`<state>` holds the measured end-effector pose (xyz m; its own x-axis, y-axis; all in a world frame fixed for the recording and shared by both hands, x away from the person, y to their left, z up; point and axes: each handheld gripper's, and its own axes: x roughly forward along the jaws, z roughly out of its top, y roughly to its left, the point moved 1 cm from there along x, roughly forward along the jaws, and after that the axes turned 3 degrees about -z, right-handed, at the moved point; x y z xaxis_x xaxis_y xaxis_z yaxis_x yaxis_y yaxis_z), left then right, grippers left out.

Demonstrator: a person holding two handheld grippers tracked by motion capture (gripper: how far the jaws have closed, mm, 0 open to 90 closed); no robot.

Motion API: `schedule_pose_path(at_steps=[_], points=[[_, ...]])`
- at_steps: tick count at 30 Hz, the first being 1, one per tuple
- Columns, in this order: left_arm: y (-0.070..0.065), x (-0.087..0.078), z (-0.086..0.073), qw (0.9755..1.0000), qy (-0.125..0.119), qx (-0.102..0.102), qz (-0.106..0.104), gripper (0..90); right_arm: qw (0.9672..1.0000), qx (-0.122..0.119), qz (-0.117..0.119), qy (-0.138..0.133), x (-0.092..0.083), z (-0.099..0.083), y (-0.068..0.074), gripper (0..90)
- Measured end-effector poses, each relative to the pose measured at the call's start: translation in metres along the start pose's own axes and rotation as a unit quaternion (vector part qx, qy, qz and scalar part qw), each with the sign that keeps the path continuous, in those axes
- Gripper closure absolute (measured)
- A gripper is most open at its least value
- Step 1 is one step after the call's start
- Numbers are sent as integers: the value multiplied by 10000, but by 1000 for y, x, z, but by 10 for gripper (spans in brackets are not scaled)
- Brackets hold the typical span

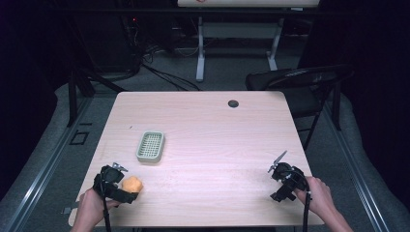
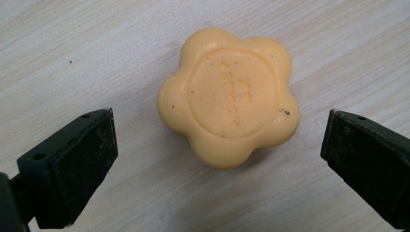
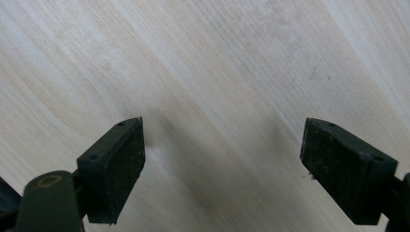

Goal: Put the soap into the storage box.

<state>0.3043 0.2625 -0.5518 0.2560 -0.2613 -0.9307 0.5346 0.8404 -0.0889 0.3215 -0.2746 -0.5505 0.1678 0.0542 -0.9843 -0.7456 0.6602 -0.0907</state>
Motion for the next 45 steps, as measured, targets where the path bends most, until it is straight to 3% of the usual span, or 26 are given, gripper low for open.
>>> schedule_pose_path(at_steps=[12, 18, 26, 32, 45], points=[[5, 13, 11, 9997, 190, 15, 163, 3, 10000, 4, 20, 16, 2, 0, 0, 157], [5, 14, 13, 9998, 182, 29, 31, 9, 10000, -7, 28, 22, 2, 0, 0, 157], [4, 17, 12, 9996, 279, 40, -41, 100, 10000, 1, 67, 0, 3, 0, 1, 157], [3, 18, 11, 9993, 283, 112, -214, 247, 10000, 43, 83, 9, 3, -1, 0, 158], [2, 17, 11, 9993, 257, 202, -154, 257, 10000, -9, 56, 22, 2, 0, 0, 157]])
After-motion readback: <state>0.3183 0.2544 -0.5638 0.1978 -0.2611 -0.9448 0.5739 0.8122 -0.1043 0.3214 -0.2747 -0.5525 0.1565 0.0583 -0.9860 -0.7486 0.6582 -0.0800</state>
